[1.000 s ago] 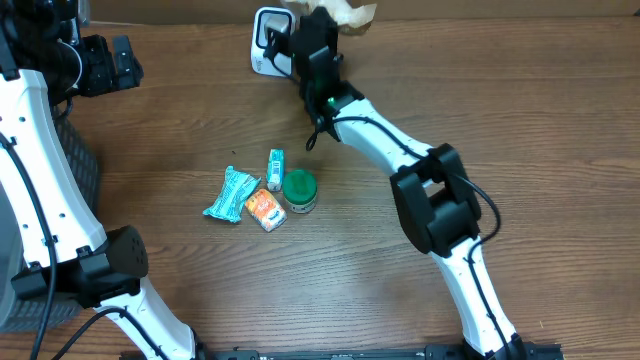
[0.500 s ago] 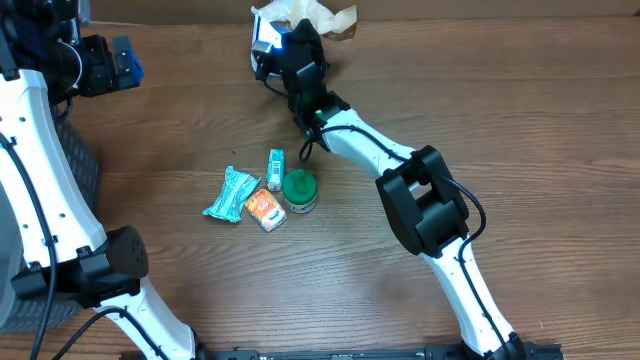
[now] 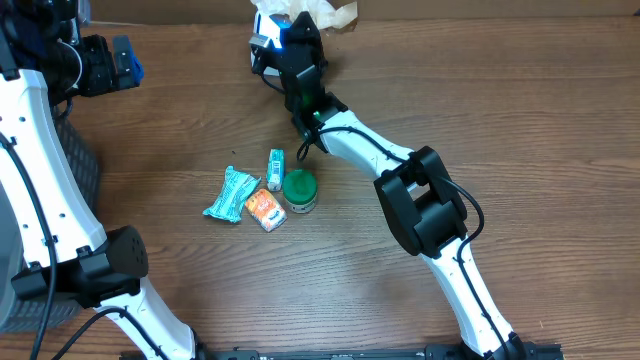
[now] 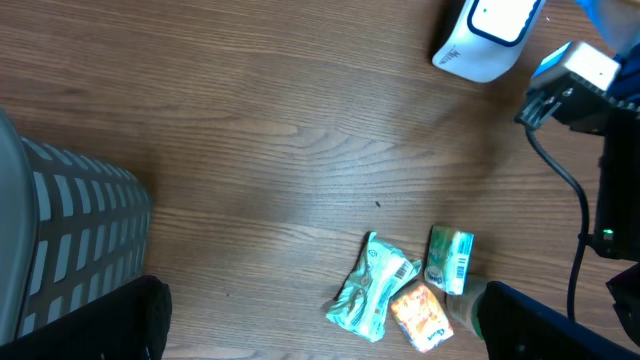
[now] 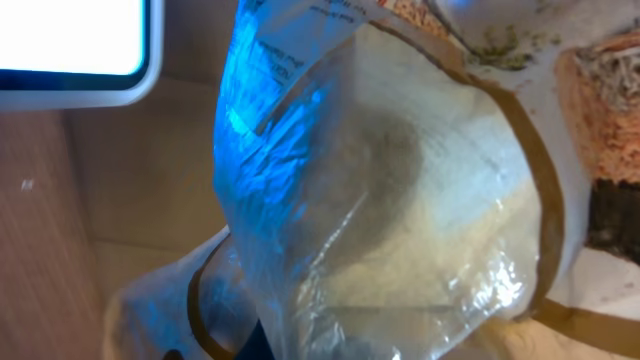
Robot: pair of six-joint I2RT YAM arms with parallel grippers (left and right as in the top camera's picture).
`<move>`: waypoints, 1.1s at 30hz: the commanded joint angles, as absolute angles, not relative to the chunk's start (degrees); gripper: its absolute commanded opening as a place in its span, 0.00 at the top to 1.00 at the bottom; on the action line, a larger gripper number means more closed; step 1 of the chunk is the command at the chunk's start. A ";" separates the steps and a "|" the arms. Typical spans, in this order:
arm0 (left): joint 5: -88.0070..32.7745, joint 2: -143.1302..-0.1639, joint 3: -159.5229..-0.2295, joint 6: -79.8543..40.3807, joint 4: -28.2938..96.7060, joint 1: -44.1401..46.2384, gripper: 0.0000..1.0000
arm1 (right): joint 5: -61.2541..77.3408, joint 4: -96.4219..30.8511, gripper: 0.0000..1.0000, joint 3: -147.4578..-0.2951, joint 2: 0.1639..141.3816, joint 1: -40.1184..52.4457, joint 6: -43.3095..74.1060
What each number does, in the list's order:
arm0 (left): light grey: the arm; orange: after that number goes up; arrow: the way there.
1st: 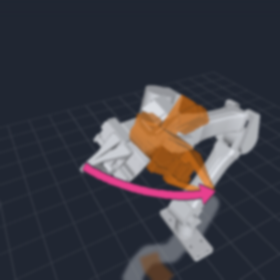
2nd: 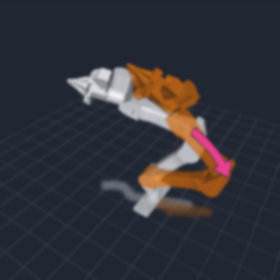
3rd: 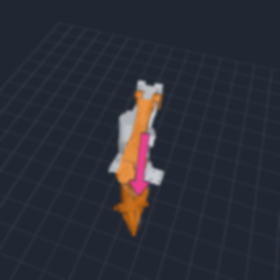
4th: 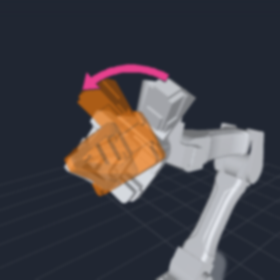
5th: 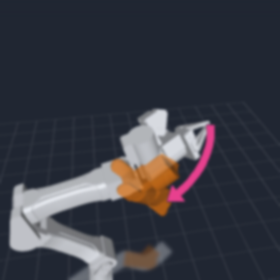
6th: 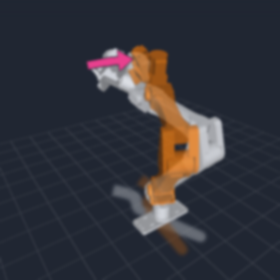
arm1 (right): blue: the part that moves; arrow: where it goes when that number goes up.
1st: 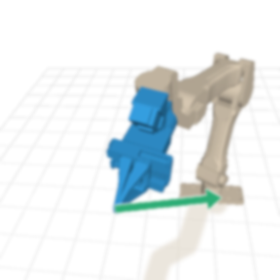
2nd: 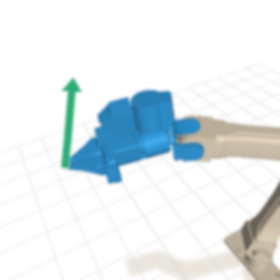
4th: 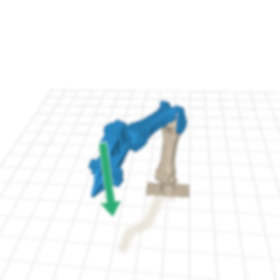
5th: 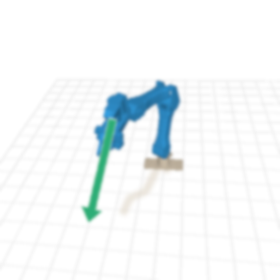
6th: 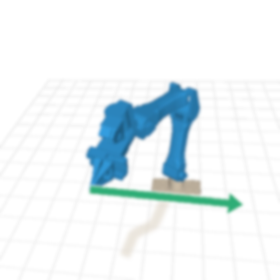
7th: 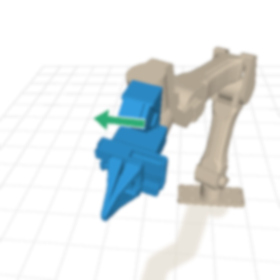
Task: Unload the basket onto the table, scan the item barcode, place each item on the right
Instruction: 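Carry the bread bag right and set it down on the table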
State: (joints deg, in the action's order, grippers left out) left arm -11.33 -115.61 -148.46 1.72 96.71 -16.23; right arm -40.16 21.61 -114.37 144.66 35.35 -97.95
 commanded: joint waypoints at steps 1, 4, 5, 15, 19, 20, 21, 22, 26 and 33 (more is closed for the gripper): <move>-11.20 -114.74 -149.36 2.61 96.79 -16.10 0.00 | -41.98 17.43 0.96 -115.52 137.40 36.16 -87.77; -11.20 -114.74 -149.36 2.61 96.79 -16.10 0.00 | -42.02 9.17 0.96 -115.52 131.17 36.16 -77.25; -11.20 -114.74 -149.36 2.61 96.79 -16.10 0.00 | -41.98 5.02 0.96 -115.52 128.03 36.16 -71.16; -11.20 -114.74 -149.36 2.61 96.79 -16.10 0.01 | -24.32 -44.75 0.96 -115.55 98.45 31.38 -6.37; -11.20 -114.74 -149.36 2.61 96.79 -16.10 0.00 | -10.24 -64.38 0.96 -115.55 90.70 21.85 7.46; -11.18 -114.74 -149.36 2.61 96.79 -16.10 0.00 | -6.57 -68.62 0.96 -115.55 89.86 18.94 8.69; -11.20 -114.74 -149.36 2.61 96.79 -16.10 0.00 | -3.84 -71.40 0.96 -115.52 89.62 16.80 9.15; -11.20 -114.74 -149.36 2.61 96.79 -16.10 0.00 | 0.08 -75.24 0.96 -115.52 89.60 13.50 9.19; -11.20 -114.74 -149.36 2.61 96.79 -16.10 0.00 | 8.99 -82.04 0.96 -112.42 90.41 3.16 9.17; -11.20 -114.74 -149.36 2.61 96.79 -16.10 0.00 | 17.26 -75.42 0.96 -95.74 90.45 -10.33 9.19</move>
State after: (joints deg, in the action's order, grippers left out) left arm -11.14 -115.61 -148.46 1.89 96.71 -16.23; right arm 10.15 -77.80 -100.95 90.89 -6.90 7.94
